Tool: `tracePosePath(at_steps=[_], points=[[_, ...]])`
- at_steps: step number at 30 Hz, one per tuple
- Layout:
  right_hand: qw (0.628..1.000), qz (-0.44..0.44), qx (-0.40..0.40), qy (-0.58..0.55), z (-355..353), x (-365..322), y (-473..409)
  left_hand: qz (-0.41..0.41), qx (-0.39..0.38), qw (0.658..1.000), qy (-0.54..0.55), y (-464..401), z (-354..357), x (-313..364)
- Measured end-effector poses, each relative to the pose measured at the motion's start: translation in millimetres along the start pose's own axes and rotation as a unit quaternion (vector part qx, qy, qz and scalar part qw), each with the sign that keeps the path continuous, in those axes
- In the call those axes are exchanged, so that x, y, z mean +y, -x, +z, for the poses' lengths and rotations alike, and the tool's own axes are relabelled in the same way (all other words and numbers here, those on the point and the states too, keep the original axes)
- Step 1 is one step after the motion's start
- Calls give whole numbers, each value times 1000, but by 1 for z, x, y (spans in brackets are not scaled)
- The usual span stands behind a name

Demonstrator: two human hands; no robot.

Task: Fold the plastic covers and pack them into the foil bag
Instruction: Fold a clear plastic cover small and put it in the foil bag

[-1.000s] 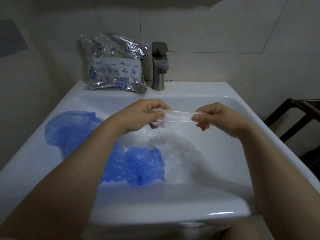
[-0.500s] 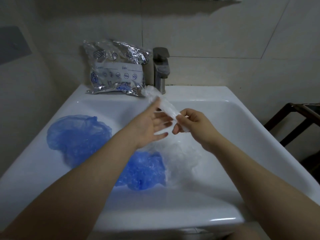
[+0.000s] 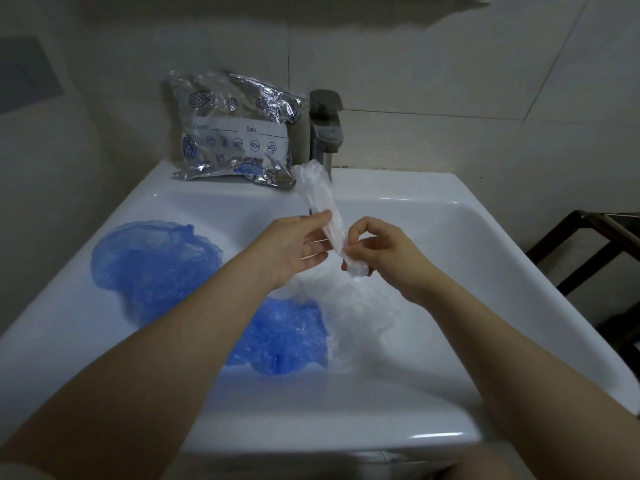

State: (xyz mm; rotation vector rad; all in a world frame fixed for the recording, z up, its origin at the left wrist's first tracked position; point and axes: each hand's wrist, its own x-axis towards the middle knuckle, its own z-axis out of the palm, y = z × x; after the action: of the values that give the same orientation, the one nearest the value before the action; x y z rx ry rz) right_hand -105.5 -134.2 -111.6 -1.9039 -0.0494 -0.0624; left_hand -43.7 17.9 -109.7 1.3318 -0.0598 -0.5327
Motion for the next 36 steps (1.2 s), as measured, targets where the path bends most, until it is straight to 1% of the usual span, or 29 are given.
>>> tracePosePath(at_steps=[3,5,9,11,14,18,23,25,27,29,32,34,36], points=[[1000,2,4,5,1,3,0,3,-7,1000,-15,0,2,-3],[1000,8,-5,-7,1,4,0,8,6,1000,-19,0,1,-5],[997,3,-83,-10,-5,1,1,14,14,1000,-16,-2,-2,-6],[995,-2,-96,-10,-6,0,3,22,13,1000,-12,-2,-2,-6],[998,0,-58,-6,-3,0,2,24,16,999,-15,-1,1,-6],[1000,15,-17,-12,-2,2,1,19,-5,999,-28,2,8,-8],[997,61,-5,-45,-2,2,0,5,-20,999,-28,2,8,-7],[996,75,-8,-43,-1,3,-1,12,-35,998,-58,2,7,-8],[997,78,-12,-24,0,4,-2,18,-32,996,-83,3,7,-10],[999,42,1,27,0,5,-2,22,-24,997,-74,3,6,-10],[991,-78,-2,105,-6,0,0,32,-34,999,-12,3,4,-5],[979,-140,-19,150,-12,-3,0,37,-41,998,12,4,2,0],[958,-174,-21,225,-14,-2,-2,34,-50,998,15,7,2,2]])
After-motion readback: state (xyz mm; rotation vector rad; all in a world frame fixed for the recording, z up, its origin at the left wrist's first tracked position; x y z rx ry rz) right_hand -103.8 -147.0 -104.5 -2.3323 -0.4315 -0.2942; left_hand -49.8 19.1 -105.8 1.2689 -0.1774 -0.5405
